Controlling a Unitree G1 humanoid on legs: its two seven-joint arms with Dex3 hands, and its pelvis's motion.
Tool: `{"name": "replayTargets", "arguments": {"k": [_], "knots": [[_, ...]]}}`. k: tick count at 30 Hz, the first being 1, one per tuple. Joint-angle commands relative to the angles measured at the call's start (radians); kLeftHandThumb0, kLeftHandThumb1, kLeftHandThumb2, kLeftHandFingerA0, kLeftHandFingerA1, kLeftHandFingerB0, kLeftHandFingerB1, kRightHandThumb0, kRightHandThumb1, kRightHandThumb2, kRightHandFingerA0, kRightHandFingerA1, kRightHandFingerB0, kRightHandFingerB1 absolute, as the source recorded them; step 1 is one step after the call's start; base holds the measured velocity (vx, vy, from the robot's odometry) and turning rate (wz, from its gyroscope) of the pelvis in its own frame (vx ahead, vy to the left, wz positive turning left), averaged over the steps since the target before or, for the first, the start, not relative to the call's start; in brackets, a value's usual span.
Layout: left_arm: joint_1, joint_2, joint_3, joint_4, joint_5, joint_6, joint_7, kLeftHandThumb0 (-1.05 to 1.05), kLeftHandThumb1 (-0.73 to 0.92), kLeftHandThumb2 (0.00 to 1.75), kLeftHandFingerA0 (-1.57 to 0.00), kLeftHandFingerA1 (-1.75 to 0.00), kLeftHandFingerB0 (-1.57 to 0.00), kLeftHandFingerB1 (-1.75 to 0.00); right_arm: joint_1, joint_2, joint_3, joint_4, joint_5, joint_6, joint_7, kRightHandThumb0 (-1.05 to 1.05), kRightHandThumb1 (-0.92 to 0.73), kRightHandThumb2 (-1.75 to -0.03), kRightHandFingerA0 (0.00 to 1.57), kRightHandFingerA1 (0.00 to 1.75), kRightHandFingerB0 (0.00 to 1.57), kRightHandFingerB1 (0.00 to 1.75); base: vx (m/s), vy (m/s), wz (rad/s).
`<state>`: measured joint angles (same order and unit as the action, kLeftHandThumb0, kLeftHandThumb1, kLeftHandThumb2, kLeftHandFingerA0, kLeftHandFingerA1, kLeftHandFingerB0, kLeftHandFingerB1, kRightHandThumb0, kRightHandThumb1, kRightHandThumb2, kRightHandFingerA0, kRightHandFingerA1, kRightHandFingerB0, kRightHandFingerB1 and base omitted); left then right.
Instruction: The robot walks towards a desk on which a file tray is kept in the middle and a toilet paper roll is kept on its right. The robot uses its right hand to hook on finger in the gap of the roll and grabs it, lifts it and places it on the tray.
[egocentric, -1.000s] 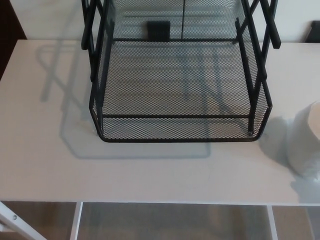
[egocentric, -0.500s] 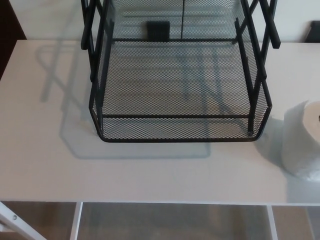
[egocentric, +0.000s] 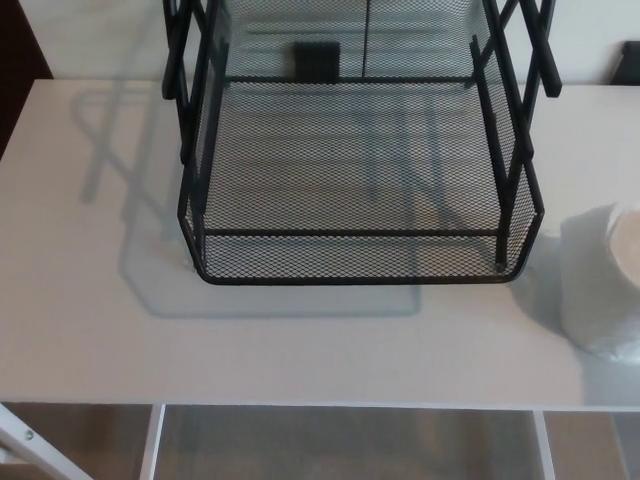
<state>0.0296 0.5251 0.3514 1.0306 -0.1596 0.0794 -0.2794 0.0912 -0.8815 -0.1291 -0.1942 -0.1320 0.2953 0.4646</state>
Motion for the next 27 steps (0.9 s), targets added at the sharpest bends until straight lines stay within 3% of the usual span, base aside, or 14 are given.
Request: {"name": "replayTargets", "arguments": {"k": [1, 2, 5, 6, 8, 9, 13, 14, 15, 17, 19, 21, 22, 27], "knots": [[0.000, 0.018, 0.005, -0.022, -0.004, 0.024, 0.010, -0.76, 0.66, 0.96, -0.25, -0.52, -0.18, -0.45, 0.008, 0.024, -0.032, -0.025, 0.002, -0.030, -0.002, -0.66, -0.41, -0.77, 0.12, 0.54, 0.04, 0.26, 0.00, 0.000, 0.00], [0.004, 0.016, 0.004, -0.029, -0.002, 0.021, 0.011, -0.76, 0.67, 0.97, -0.27, -0.53, -0.18, -0.45, 0.011, 0.040, -0.035, -0.035, 0.005, -0.039, -0.009, -0.37, -0.32, -0.91, 0.02, 0.52, 0.00, 0.52, 0.00, 0.000, 0.00], [0.022, 0.018, -0.011, -0.039, 0.014, -0.019, 0.003, -0.76, 0.69, 0.99, -0.28, -0.54, -0.17, -0.46, 0.018, 0.058, -0.040, -0.070, 0.013, -0.016, 0.003, -0.37, -0.33, -0.91, 0.01, 0.52, 0.00, 0.52, 0.00, 0.000, 0.00], [0.007, 0.021, -0.011, -0.008, 0.016, -0.025, 0.005, -0.77, 0.68, 0.98, -0.27, -0.54, -0.17, -0.45, 0.020, 0.062, -0.038, -0.078, 0.009, -0.015, 0.003, -0.62, -0.39, -0.75, 0.13, 0.53, 0.05, 0.34, 0.00, 0.000, 0.00], [-0.008, 0.025, -0.010, 0.020, 0.013, -0.030, 0.007, -0.77, 0.67, 0.97, -0.26, -0.53, -0.18, -0.45, 0.031, 0.068, -0.037, -0.096, 0.012, -0.014, 0.016, -0.35, -0.34, -0.91, 0.02, 0.52, 0.00, 0.52, 0.00, 0.000, 0.00], [-0.007, 0.025, -0.006, 0.007, 0.006, -0.014, 0.005, -0.74, 0.84, 0.65, -0.31, -0.44, -0.22, -0.33, 0.050, 0.060, -0.024, -0.103, -0.020, -0.051, 0.006, -0.62, -0.40, -0.76, 0.20, 0.57, 0.05, 0.33, 0.00, 0.000, 0.00], [-0.016, 0.025, -0.004, 0.003, 0.000, 0.009, 0.008, -0.74, 0.84, 0.65, -0.28, -0.43, -0.20, -0.33, 0.064, 0.047, 0.001, -0.121, -0.043, -0.020, 0.025, -0.59, -0.52, -0.56, 0.21, 0.48, 0.04, 0.33, 0.00, 0.000, 0.00], [-0.007, 0.027, -0.011, 0.003, 0.010, -0.016, 0.007, -0.76, 0.68, 0.98, -0.28, -0.55, -0.16, -0.45, 0.074, 0.038, 0.009, -0.123, -0.049, -0.032, 0.035, -0.56, -0.52, -0.57, 0.16, 0.48, 0.07, 0.27, 0.00, 0.000, 0.00], [-0.011, 0.025, -0.010, 0.002, 0.009, -0.015, 0.011, -0.76, 0.68, 0.97, -0.27, -0.54, -0.17, -0.45, 0.074, 0.038, 0.010, -0.125, -0.048, -0.032, 0.038, -0.35, -0.35, -0.92, 0.01, 0.52, 0.00, 0.52, 0.00, 0.000, 0.00], [-0.010, 0.027, -0.016, 0.000, 0.013, -0.016, 0.010, -0.75, 0.69, 0.97, -0.25, -0.53, -0.16, -0.45, 0.080, 0.036, 0.012, -0.135, -0.047, -0.011, 0.048, -0.59, -0.39, -0.75, 0.08, 0.50, 0.04, 0.33, 0.00, 0.000, 0.00], [-0.006, 0.030, -0.016, -0.017, 0.012, -0.009, 0.009, -0.75, 0.68, 0.97, -0.25, -0.53, -0.16, -0.45, 0.080, 0.041, 0.011, -0.124, -0.049, -0.028, 0.042, -0.35, -0.36, -0.92, 0.02, 0.52, 0.00, 0.51, 0.00, 0.000, 0.00], [-0.008, 0.030, -0.020, -0.013, 0.015, -0.012, 0.012, -0.74, 0.86, 0.66, -0.30, -0.44, -0.21, -0.33, 0.091, 0.058, 0.000, -0.120, -0.040, -0.034, 0.031, -0.36, -0.34, -0.91, 0.03, 0.53, 0.00, 0.51, 0.00, 0.000, 0.00], [-0.006, 0.031, -0.020, -0.014, 0.013, -0.014, 0.007, -0.75, 0.69, 0.98, -0.25, -0.52, -0.16, -0.45, 0.096, 0.058, -0.002, -0.115, -0.037, -0.042, 0.032, -0.36, -0.35, -0.92, 0.03, 0.53, 0.00, 0.51, 0.00, 0.000, 0.00], [-0.020, 0.033, -0.023, 0.002, 0.015, -0.013, 0.015, -0.75, 0.70, 0.99, -0.27, -0.54, -0.17, -0.45, 0.121, 0.063, -0.023, -0.104, -0.018, -0.054, 0.039, -0.36, -0.35, -0.92, 0.03, 0.54, 0.00, 0.51, 0.00, 0.000, 0.00]]}}
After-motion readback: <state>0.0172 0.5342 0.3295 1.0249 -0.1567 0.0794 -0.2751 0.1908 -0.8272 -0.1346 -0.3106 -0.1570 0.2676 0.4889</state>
